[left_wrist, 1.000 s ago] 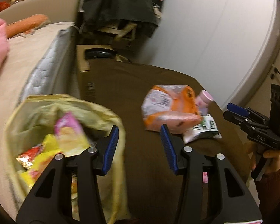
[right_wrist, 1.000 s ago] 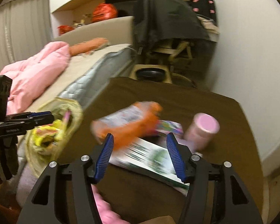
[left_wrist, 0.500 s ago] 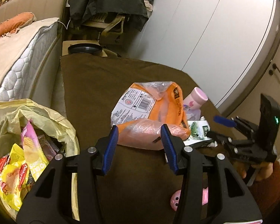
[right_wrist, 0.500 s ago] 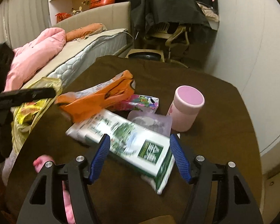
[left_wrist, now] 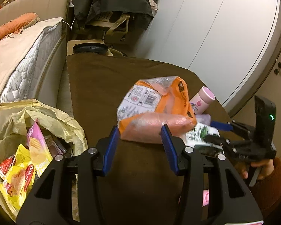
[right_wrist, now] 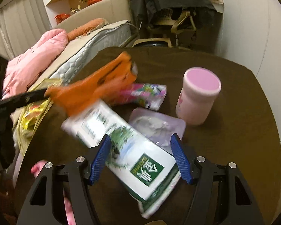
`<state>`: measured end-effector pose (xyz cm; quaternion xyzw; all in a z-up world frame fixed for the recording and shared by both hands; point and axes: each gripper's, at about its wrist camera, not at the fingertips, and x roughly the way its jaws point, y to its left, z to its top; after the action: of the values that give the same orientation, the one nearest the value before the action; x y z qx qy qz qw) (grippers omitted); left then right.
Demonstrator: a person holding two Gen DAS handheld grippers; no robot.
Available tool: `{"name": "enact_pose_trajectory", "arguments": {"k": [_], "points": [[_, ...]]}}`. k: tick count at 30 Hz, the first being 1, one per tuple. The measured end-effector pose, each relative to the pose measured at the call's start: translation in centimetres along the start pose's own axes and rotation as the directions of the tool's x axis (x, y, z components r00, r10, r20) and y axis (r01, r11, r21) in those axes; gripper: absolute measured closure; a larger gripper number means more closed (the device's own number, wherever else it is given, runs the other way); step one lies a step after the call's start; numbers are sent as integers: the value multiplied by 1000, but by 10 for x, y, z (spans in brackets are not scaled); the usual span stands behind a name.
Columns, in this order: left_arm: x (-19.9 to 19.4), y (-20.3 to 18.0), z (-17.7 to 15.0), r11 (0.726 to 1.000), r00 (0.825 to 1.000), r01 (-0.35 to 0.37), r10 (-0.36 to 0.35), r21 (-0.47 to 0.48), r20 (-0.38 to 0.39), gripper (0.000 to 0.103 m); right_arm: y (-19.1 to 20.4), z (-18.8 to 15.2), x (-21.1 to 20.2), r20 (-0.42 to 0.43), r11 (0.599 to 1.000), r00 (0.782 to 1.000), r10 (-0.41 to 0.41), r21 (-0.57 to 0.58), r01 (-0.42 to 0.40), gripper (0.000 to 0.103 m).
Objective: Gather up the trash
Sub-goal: 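Grasp the white milk carton bag with the right tool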
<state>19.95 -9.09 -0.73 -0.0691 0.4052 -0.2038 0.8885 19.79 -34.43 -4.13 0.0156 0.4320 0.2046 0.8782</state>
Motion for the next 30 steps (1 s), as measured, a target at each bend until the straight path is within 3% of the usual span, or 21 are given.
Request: {"name": "enact_pose_trajectory", "arguments": {"k": [5, 11, 20, 23, 30], "points": [[-3, -3, -6, 1000, 1000, 10, -10, 2, -2, 58, 8, -18, -16, -28, 997, 996, 79, 9, -79, 41], [-8, -4, -9, 1000, 1000, 4, -4, -11, 5, 58, 30, -12, -28, 11, 994, 999, 36, -107, -34, 41], [-17, 4, -13, 1000, 1000, -13, 13, -25, 3, 58, 35, 14, 20, -123, 985, 992, 16, -168, -36, 42], [-17, 9, -14, 999, 1000, -16, 16, -33, -3, 58, 37, 13, 13, -102, 988, 994, 27, -150, -42, 56], [-16, 6, -18, 999, 1000, 7, -7, -34, -4, 58, 28, 4, -25, -23, 995, 999, -26, -100, 23, 57]]}}
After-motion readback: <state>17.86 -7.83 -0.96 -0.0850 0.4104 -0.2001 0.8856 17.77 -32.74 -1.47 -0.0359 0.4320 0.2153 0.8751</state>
